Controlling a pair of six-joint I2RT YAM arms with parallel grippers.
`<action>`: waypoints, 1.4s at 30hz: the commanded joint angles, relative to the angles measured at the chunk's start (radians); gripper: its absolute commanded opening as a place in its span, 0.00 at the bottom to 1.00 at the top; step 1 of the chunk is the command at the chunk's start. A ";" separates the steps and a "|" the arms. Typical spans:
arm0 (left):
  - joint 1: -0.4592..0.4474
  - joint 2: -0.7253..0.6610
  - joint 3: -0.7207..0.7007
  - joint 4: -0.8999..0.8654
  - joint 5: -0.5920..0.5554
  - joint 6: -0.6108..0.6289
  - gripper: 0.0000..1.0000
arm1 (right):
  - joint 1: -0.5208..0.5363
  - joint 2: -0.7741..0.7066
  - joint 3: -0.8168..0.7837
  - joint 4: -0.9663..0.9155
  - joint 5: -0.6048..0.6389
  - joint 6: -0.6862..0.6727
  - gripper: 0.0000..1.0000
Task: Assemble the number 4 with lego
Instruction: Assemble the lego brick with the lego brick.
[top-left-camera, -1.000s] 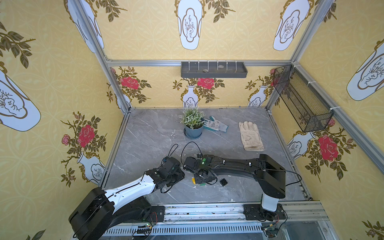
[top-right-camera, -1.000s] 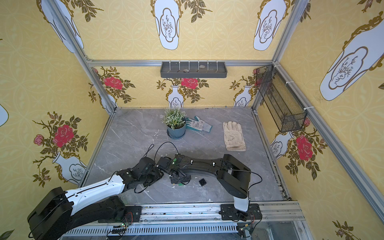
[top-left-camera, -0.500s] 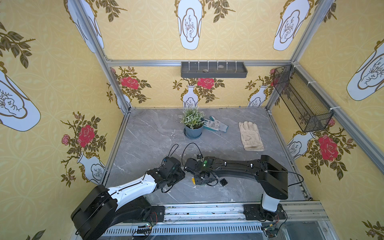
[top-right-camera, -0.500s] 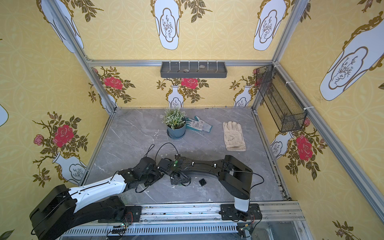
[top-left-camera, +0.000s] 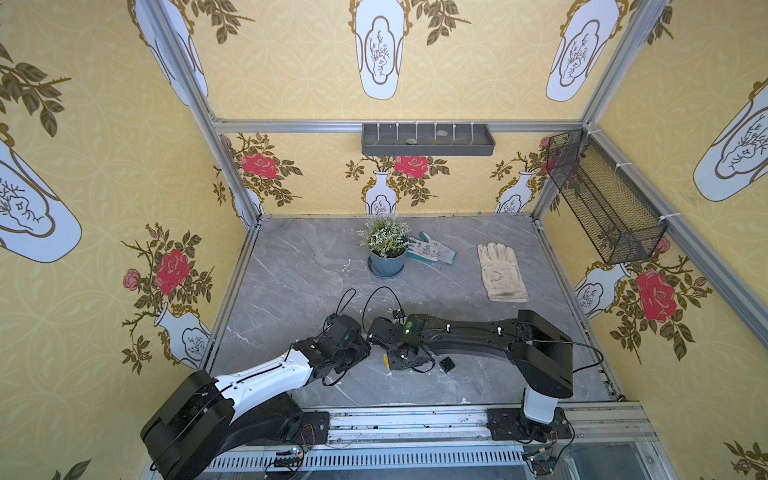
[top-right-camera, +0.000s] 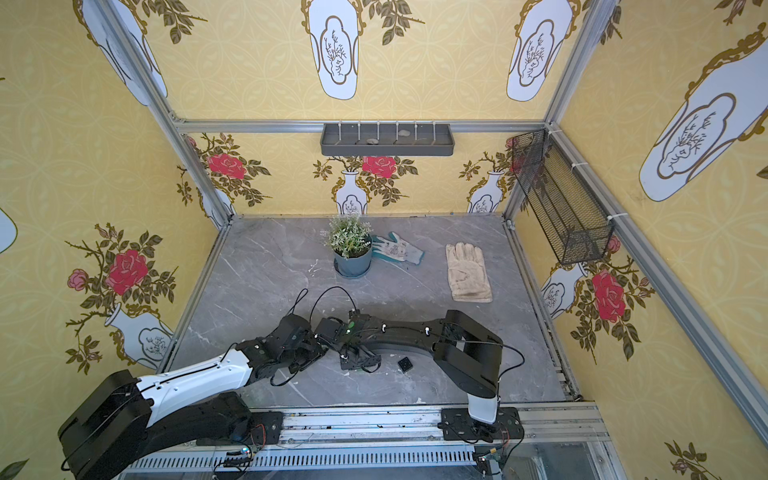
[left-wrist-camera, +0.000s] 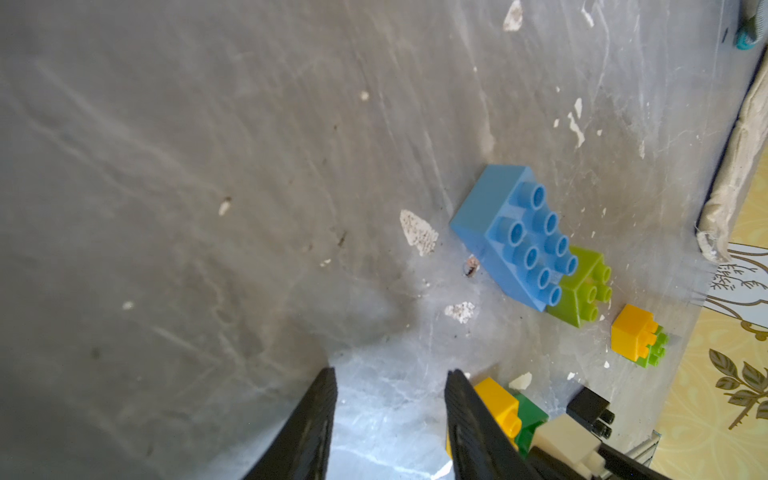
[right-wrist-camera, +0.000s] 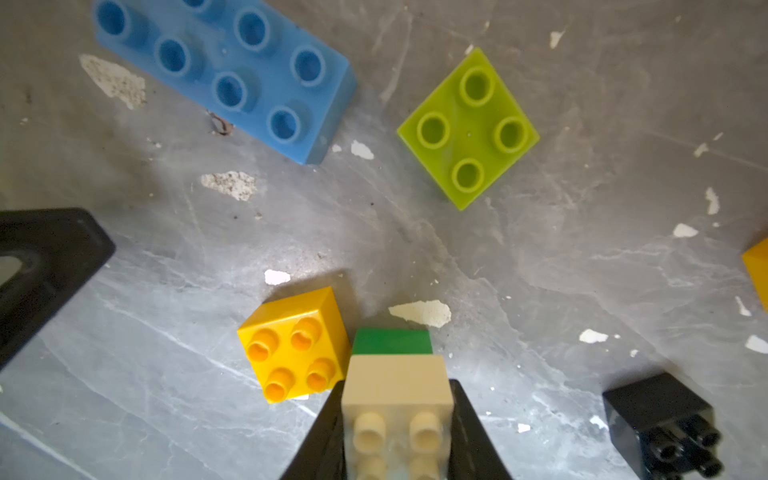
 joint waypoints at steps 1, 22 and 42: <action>0.001 -0.005 -0.010 -0.015 0.000 -0.002 0.47 | 0.006 0.011 -0.008 0.022 -0.004 0.018 0.12; 0.001 0.001 -0.019 -0.005 0.002 -0.007 0.47 | 0.019 -0.013 -0.017 0.012 0.029 0.050 0.13; 0.001 0.013 -0.015 -0.001 0.007 -0.002 0.47 | 0.023 -0.020 -0.050 0.026 0.024 0.078 0.13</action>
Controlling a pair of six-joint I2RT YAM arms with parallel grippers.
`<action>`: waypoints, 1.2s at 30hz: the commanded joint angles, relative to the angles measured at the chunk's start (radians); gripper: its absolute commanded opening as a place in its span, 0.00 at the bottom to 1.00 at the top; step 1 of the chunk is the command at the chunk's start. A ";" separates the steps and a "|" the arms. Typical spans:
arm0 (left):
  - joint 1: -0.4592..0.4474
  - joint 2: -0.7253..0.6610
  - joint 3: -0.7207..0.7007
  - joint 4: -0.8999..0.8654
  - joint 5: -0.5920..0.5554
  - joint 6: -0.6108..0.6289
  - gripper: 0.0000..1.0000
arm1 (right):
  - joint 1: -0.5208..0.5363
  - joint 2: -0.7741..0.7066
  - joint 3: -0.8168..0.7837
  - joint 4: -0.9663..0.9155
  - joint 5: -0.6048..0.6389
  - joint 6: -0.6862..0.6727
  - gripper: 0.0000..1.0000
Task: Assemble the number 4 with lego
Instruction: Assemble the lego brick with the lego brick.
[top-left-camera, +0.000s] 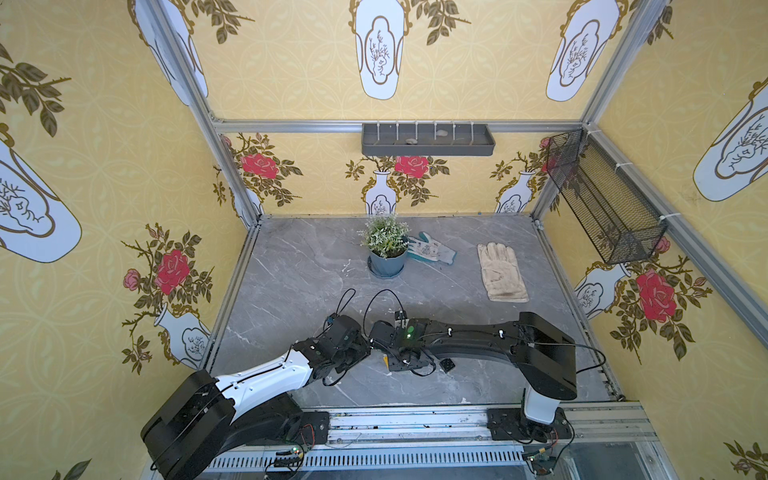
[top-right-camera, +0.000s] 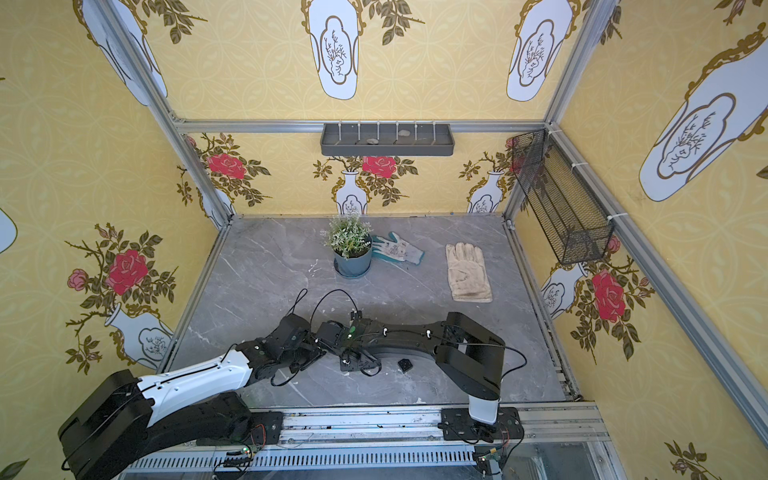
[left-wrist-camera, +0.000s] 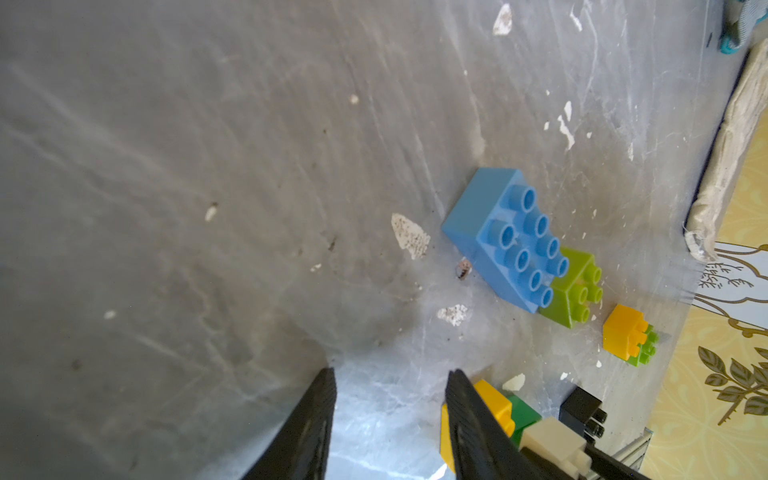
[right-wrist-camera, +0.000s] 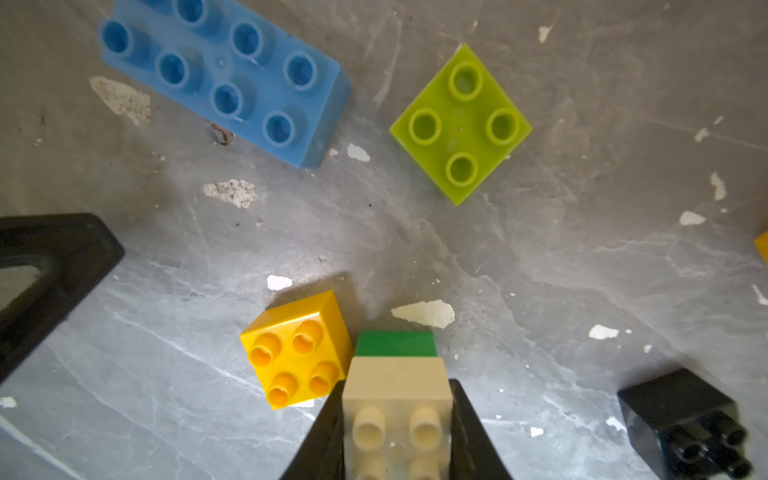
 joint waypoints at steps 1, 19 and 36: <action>0.001 0.013 -0.002 -0.034 0.006 0.002 0.47 | 0.003 -0.003 -0.011 -0.012 -0.005 0.014 0.13; 0.001 0.043 0.014 -0.033 0.010 0.012 0.48 | 0.023 -0.001 -0.001 -0.008 0.014 0.023 0.16; 0.001 0.034 0.017 -0.048 0.006 0.010 0.48 | 0.026 0.058 -0.128 0.058 -0.051 0.076 0.12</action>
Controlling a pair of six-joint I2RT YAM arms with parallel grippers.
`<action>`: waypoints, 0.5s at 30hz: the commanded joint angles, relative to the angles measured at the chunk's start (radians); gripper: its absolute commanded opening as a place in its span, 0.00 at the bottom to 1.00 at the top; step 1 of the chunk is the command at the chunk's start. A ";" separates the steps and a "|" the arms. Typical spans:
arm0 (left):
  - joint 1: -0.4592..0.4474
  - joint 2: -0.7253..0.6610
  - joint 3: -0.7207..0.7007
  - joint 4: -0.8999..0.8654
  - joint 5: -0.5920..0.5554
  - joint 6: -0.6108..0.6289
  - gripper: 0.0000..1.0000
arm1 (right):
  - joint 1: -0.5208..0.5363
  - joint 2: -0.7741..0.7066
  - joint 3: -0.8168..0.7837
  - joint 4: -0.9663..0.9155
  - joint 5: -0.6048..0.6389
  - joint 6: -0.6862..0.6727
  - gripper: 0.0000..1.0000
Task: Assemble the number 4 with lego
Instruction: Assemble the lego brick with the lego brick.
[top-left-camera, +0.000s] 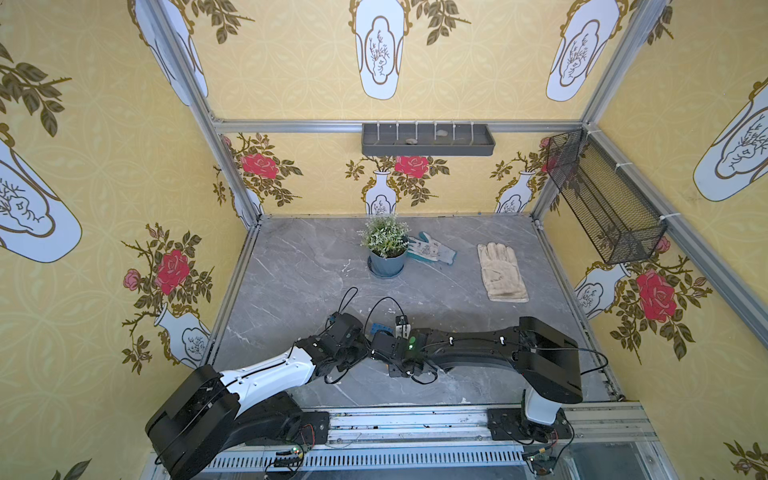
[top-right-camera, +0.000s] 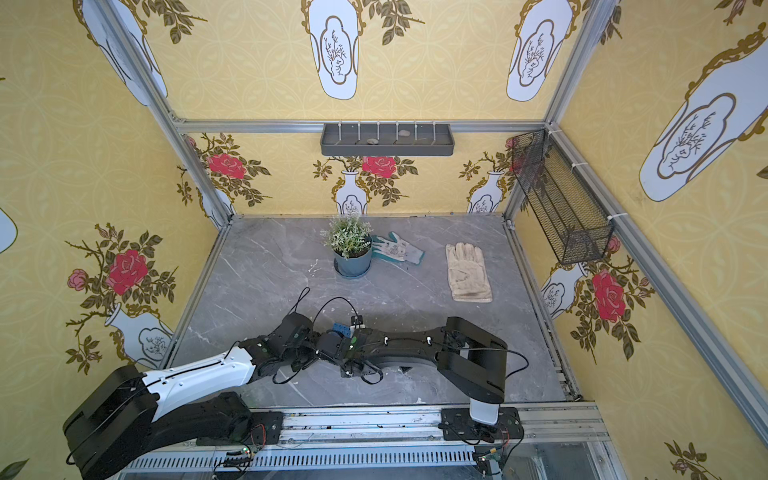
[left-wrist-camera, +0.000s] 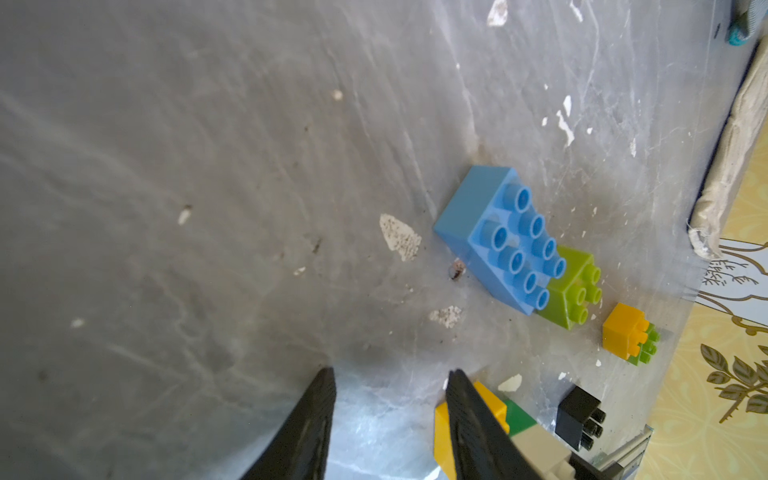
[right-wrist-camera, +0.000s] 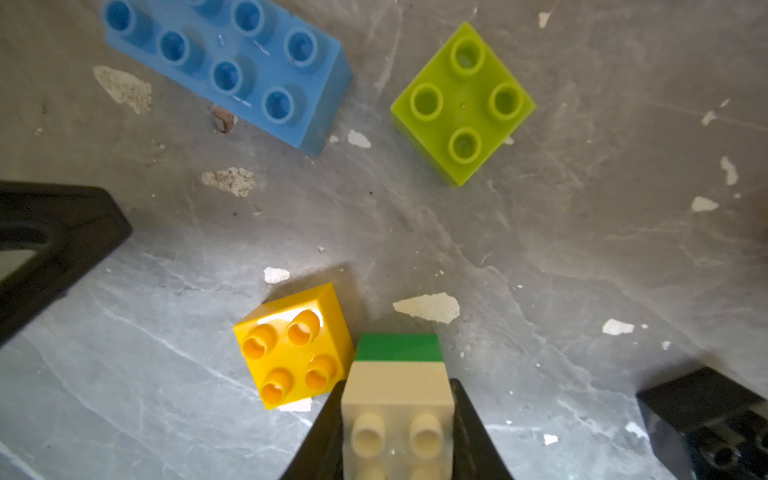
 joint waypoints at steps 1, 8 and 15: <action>0.001 -0.001 -0.007 -0.046 -0.006 0.006 0.48 | -0.017 0.058 -0.039 -0.027 -0.110 0.022 0.12; 0.003 -0.020 0.013 -0.072 -0.016 0.019 0.50 | -0.054 -0.002 -0.025 -0.119 -0.043 0.026 0.16; 0.003 -0.047 0.043 -0.103 -0.038 0.038 0.50 | -0.114 -0.057 -0.069 -0.143 -0.005 -0.003 0.19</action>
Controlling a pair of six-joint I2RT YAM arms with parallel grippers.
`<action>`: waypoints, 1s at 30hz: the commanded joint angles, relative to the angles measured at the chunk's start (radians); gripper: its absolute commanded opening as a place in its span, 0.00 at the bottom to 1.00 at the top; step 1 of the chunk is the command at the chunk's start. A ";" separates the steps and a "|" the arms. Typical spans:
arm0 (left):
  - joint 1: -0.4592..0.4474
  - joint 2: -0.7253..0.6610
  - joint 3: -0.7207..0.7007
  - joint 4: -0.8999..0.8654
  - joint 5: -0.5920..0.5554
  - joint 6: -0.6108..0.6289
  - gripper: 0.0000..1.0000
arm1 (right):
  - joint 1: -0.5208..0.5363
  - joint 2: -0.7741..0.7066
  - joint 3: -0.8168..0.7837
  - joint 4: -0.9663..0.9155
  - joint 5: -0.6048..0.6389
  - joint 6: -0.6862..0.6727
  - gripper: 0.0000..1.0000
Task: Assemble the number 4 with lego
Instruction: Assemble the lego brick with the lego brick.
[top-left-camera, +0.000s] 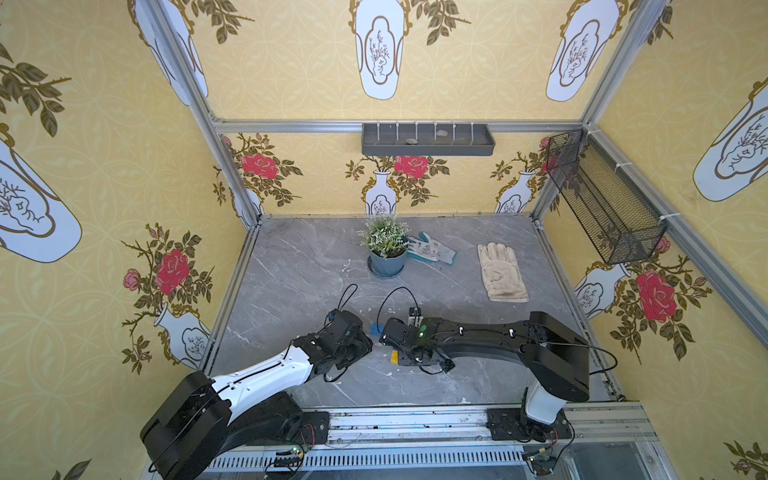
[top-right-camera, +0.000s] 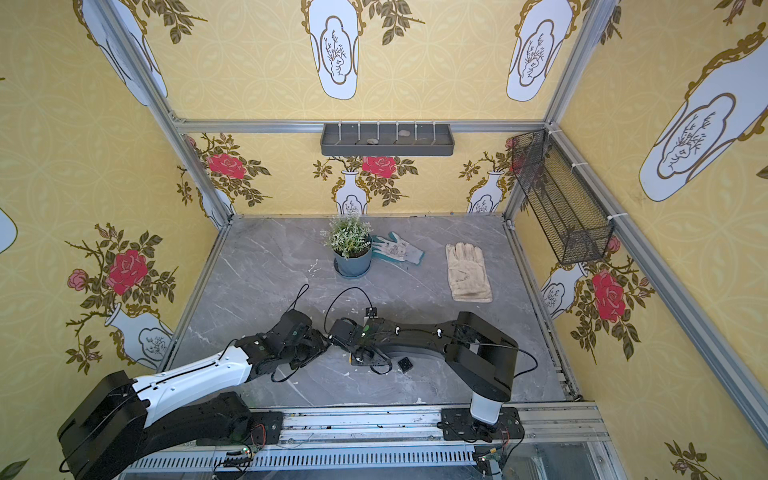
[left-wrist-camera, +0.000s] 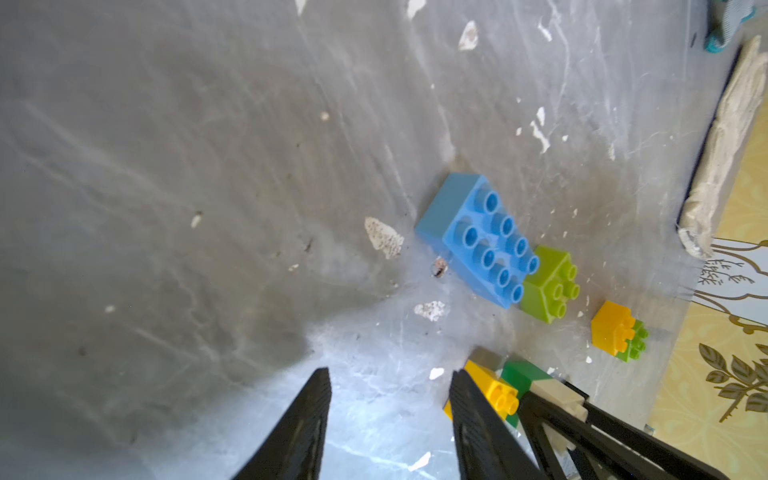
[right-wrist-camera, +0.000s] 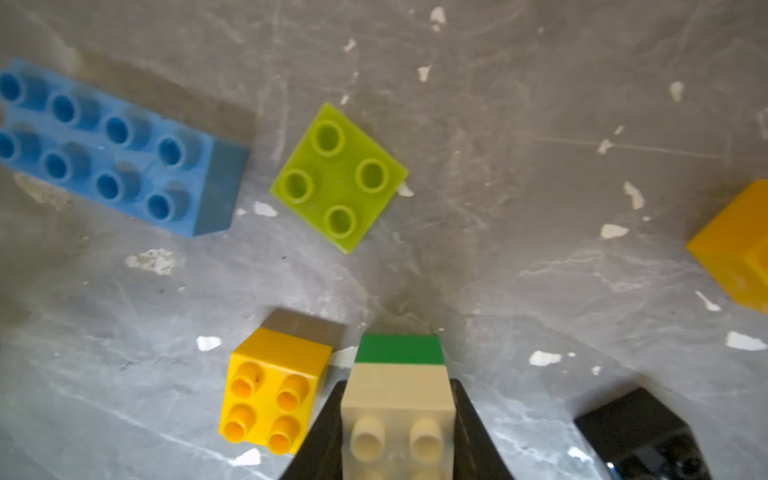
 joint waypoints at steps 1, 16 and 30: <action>0.002 -0.003 0.001 -0.027 -0.020 0.021 0.50 | -0.010 0.022 -0.011 -0.130 0.003 -0.022 0.20; 0.001 -0.017 -0.017 -0.025 -0.012 0.015 0.52 | 0.004 0.023 0.046 -0.148 -0.001 -0.041 0.62; 0.007 0.005 0.031 -0.030 0.010 0.043 0.52 | -0.062 -0.108 0.078 -0.202 0.007 -0.050 0.75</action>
